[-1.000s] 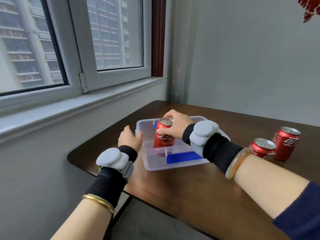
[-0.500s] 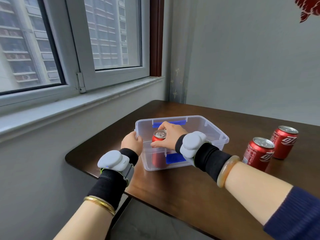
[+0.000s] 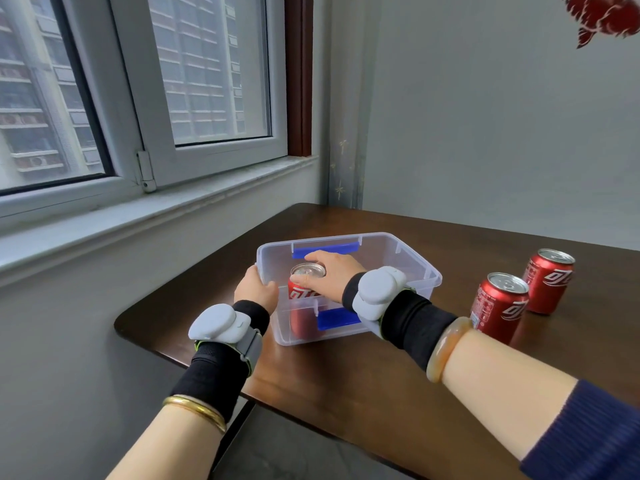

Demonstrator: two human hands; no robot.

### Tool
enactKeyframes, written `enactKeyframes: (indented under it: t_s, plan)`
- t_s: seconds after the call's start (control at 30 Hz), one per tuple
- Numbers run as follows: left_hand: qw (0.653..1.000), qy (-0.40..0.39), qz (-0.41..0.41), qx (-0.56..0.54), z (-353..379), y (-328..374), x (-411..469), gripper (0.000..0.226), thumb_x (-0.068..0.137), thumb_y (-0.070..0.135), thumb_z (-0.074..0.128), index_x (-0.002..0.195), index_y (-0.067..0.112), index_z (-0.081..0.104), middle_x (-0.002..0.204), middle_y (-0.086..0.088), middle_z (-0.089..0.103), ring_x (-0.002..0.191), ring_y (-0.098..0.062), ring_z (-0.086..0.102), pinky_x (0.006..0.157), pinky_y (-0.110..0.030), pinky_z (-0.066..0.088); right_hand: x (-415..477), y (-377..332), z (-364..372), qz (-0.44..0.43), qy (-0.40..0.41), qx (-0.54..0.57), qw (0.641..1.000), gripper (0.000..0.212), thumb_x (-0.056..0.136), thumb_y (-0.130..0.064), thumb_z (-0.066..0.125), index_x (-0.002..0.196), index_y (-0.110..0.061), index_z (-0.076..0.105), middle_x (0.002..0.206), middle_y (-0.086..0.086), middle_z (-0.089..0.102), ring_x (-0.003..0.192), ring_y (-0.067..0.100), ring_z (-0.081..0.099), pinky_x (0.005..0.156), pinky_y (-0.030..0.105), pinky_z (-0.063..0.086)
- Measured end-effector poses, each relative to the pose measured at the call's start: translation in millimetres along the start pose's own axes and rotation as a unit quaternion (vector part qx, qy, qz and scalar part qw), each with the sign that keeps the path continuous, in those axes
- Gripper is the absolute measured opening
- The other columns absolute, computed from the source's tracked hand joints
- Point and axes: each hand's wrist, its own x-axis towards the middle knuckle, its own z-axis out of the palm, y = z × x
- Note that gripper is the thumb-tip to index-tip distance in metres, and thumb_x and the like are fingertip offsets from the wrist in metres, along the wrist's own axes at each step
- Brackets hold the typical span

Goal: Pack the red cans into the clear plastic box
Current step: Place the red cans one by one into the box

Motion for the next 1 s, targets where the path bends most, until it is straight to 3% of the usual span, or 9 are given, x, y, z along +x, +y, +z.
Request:
enactKeyframes:
  t_s: [0.13, 0.23, 0.4, 0.6, 0.73, 0.8, 1.0]
  plan:
    - [1.000, -0.010, 0.017, -0.003, -1.1, -0.4, 2.8, 0.028, 0.086, 0.003, 0.042, 0.109, 0.001, 0.057, 0.109, -0.020, 0.063, 0.097, -0.034, 0.057, 0.082, -0.034, 0.042, -8.6, 13.9, -12.3, 0.014, 0.022, 0.006, 1.000, 0.058, 0.090, -0.049, 0.049, 0.139, -0.021, 0.040, 0.142, 0.002, 0.050, 0.127, 0.022, 0.051, 0.104, 0.036, 0.044]
    - [0.999, -0.028, 0.028, -0.018, 0.5, 1.2, 3.6, 0.024, 0.084, 0.000, 0.041, 0.098, 0.004, 0.060, 0.096, -0.017, 0.062, 0.092, -0.034, 0.059, 0.086, -0.041, 0.049, -16.6, 30.9, -26.2, 0.033, 0.054, -0.001, 0.998, 0.049, 0.093, -0.042, 0.046, 0.136, -0.019, 0.044, 0.140, 0.002, 0.052, 0.124, 0.022, 0.054, 0.100, 0.034, 0.046]
    - [0.998, -0.036, 0.017, -0.044, 6.9, 3.8, 0.5, 0.037, 0.083, -0.003, 0.040, 0.111, 0.002, 0.063, 0.110, -0.022, 0.066, 0.104, -0.039, 0.061, 0.096, -0.048, 0.051, -31.3, 66.1, -53.4, 0.079, 0.103, -0.029, 0.991, 0.040, 0.095, -0.031, 0.045, 0.132, -0.015, 0.048, 0.134, 0.004, 0.056, 0.118, 0.025, 0.056, 0.097, 0.032, 0.044]
    - [0.998, -0.031, -0.006, -0.054, 7.9, 7.5, -3.6, 0.036, 0.084, -0.006, 0.040, 0.113, 0.000, 0.061, 0.100, -0.019, 0.062, 0.104, -0.040, 0.062, 0.094, -0.051, 0.051, -44.0, 107.9, -81.8, 0.155, 0.151, -0.086, 0.973, 0.037, 0.093, -0.023, 0.045, 0.129, -0.014, 0.051, 0.133, 0.009, 0.058, 0.122, 0.030, 0.053, 0.103, 0.036, 0.041]
    - [0.999, -0.022, -0.011, -0.043, 10.1, 9.6, -9.6, 0.026, 0.082, -0.006, 0.039, 0.077, 0.012, 0.057, 0.094, -0.018, 0.060, 0.102, -0.042, 0.062, 0.094, -0.052, 0.051, -57.0, 131.4, -94.5, 0.221, 0.155, -0.145, 0.952, 0.039, 0.091, -0.025, 0.045, 0.128, -0.016, 0.051, 0.131, 0.008, 0.059, 0.125, 0.031, 0.050, 0.108, 0.042, 0.031]
    - [0.999, -0.017, -0.010, -0.036, 10.5, 9.3, -10.5, 0.028, 0.081, -0.006, 0.039, 0.069, 0.015, 0.054, 0.094, -0.020, 0.062, 0.101, -0.043, 0.062, 0.093, -0.052, 0.052, -64.3, 140.3, -98.5, 0.253, 0.155, -0.165, 0.941, 0.039, 0.089, -0.027, 0.046, 0.126, -0.015, 0.052, 0.130, 0.009, 0.059, 0.125, 0.034, 0.048, 0.109, 0.046, 0.030]
    - [0.999, -0.012, -0.025, -0.036, 11.2, 9.3, -12.9, 0.035, 0.081, -0.005, 0.038, 0.107, -0.001, 0.062, 0.101, -0.022, 0.064, 0.102, -0.042, 0.062, 0.095, -0.051, 0.050, -78.4, 151.3, -103.3, 0.275, 0.112, -0.150, 0.943, 0.037, 0.087, -0.022, 0.050, 0.118, -0.003, 0.060, 0.125, 0.018, 0.060, 0.113, 0.036, 0.058, 0.091, 0.035, 0.045]
